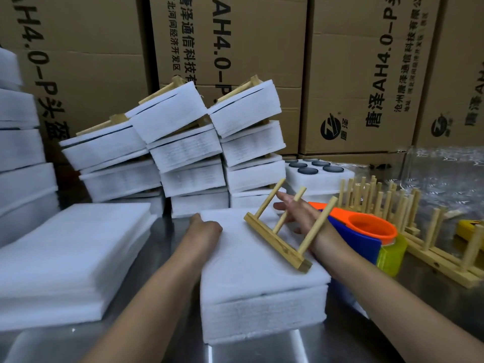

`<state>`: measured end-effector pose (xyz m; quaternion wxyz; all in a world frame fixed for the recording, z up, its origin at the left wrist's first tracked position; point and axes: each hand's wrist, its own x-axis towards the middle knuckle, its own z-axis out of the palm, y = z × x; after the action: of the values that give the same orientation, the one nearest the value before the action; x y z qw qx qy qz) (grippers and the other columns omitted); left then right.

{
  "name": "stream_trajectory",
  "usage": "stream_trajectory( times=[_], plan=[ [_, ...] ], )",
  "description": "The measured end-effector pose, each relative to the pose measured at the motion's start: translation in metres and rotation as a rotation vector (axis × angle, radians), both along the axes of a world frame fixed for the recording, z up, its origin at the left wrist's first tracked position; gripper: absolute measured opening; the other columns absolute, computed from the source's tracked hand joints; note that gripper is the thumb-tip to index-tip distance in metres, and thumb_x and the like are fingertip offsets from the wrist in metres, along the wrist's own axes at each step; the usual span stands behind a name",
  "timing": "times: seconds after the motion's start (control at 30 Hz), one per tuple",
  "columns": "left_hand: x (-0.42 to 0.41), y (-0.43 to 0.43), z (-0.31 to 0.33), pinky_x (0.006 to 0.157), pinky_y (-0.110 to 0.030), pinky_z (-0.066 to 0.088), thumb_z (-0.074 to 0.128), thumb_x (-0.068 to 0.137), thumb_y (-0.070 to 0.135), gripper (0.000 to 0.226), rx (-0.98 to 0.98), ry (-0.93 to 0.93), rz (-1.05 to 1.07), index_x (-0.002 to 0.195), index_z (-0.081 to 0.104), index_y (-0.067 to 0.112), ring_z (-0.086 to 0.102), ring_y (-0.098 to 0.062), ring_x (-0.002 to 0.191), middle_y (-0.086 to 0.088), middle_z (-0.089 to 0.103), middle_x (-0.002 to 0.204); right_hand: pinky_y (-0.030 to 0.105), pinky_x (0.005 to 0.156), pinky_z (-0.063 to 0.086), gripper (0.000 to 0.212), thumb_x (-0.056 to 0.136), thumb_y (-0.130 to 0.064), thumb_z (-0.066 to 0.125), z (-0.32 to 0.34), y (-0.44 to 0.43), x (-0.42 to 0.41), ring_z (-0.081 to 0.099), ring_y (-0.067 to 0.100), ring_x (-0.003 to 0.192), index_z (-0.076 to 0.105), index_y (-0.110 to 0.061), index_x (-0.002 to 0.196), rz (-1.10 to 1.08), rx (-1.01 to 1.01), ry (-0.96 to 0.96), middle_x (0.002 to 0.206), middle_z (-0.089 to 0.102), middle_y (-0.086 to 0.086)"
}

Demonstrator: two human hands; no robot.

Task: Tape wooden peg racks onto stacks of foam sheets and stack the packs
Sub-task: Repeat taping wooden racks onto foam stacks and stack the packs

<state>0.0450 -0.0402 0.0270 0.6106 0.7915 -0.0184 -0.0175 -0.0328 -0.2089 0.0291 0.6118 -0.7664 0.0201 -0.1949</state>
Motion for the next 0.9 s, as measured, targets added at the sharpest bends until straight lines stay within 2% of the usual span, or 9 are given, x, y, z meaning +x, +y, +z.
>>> stream_trajectory(
  times=[0.07,0.13,0.2,0.27,0.4,0.57,0.67,0.8,0.9],
  plan=[
    [-0.003,-0.001,0.0,0.046,-0.015,0.028,0.048,0.093,0.006,0.053,-0.023,0.006,0.011,0.143,0.032,0.011,0.038,-0.005,0.065,0.006,0.041,0.096,0.008,0.081,0.041,0.028,0.077,-0.053,0.057,-0.001,0.001,-0.003,0.056,-0.01,0.099,0.064,-0.044,0.102,0.055,-0.027,-0.015,0.106,0.064,-0.021],
    [-0.002,-0.001,-0.002,0.042,-0.014,0.027,0.047,0.092,0.005,0.056,-0.027,-0.005,0.011,0.145,0.03,0.011,0.036,-0.004,0.065,0.002,0.047,0.11,0.001,0.069,0.043,0.014,0.084,-0.038,0.062,-0.002,0.0,-0.005,0.06,-0.017,0.083,0.068,-0.038,0.096,0.096,-0.069,0.009,0.094,0.067,-0.023],
    [0.0,-0.001,-0.003,0.039,-0.01,0.028,0.047,0.092,0.005,0.056,-0.039,-0.017,0.006,0.145,0.029,0.011,0.034,0.0,0.062,0.0,0.051,0.116,0.004,0.077,0.046,0.017,0.09,-0.032,0.057,0.0,0.001,-0.008,0.062,-0.013,0.087,0.071,-0.029,0.101,0.16,-0.127,0.057,0.1,0.069,-0.018],
    [-0.002,0.0,-0.002,0.035,-0.004,0.029,0.047,0.093,0.003,0.05,-0.048,-0.037,-0.018,0.14,0.036,0.01,0.031,0.003,0.06,0.008,0.05,0.09,0.005,0.089,0.04,0.027,0.095,-0.034,0.047,0.001,0.0,-0.009,0.057,-0.011,0.1,0.069,-0.026,0.109,0.209,-0.188,0.078,0.112,0.065,-0.02],
    [-0.009,0.003,0.002,0.033,-0.004,0.031,0.045,0.091,-0.002,0.015,0.004,-0.068,-0.042,0.098,0.049,0.011,0.04,-0.002,0.058,0.008,0.045,0.069,-0.004,0.072,0.035,0.033,0.099,-0.031,0.04,0.002,-0.002,-0.006,0.052,-0.016,0.089,0.067,-0.013,0.104,0.088,-0.132,-0.039,0.106,0.057,-0.024],
    [-0.012,0.007,0.007,0.032,-0.007,0.03,0.044,0.091,-0.001,0.021,0.045,-0.032,-0.02,0.074,0.043,0.011,0.042,-0.01,0.057,0.0,0.047,0.068,0.012,0.087,0.04,0.032,0.099,-0.023,0.045,0.004,-0.005,-0.007,0.052,0.016,0.118,0.062,0.004,0.101,0.034,-0.028,-0.092,0.129,0.055,0.009],
    [-0.012,0.006,0.006,0.03,-0.007,0.029,0.044,0.091,-0.004,0.019,0.008,-0.04,-0.037,0.076,0.048,0.007,0.042,-0.009,0.055,0.001,0.047,0.066,0.004,0.072,0.044,0.019,0.094,-0.017,0.054,0.002,-0.004,-0.007,0.059,-0.003,0.098,0.067,-0.003,0.093,0.076,-0.084,-0.041,0.123,0.056,0.003],
    [-0.013,0.003,0.006,0.034,0.0,0.03,0.044,0.093,-0.003,0.037,-0.076,-0.057,-0.064,0.129,0.05,0.007,0.032,0.003,0.058,0.014,0.035,0.069,0.011,0.069,0.047,0.019,0.085,-0.018,0.068,-0.001,-0.006,-0.007,0.062,-0.004,0.089,0.066,-0.027,0.101,0.133,-0.054,0.026,0.106,0.065,-0.01],
    [-0.021,0.002,0.009,0.036,0.0,0.032,0.044,0.092,-0.006,0.025,-0.088,-0.062,-0.064,0.093,0.053,0.017,0.031,0.005,0.056,0.014,0.034,0.068,0.012,0.076,0.046,0.027,0.085,-0.018,0.067,-0.004,-0.005,-0.006,0.06,-0.003,0.1,0.062,-0.028,0.11,0.19,-0.009,0.022,0.115,0.063,-0.011]
  ],
)
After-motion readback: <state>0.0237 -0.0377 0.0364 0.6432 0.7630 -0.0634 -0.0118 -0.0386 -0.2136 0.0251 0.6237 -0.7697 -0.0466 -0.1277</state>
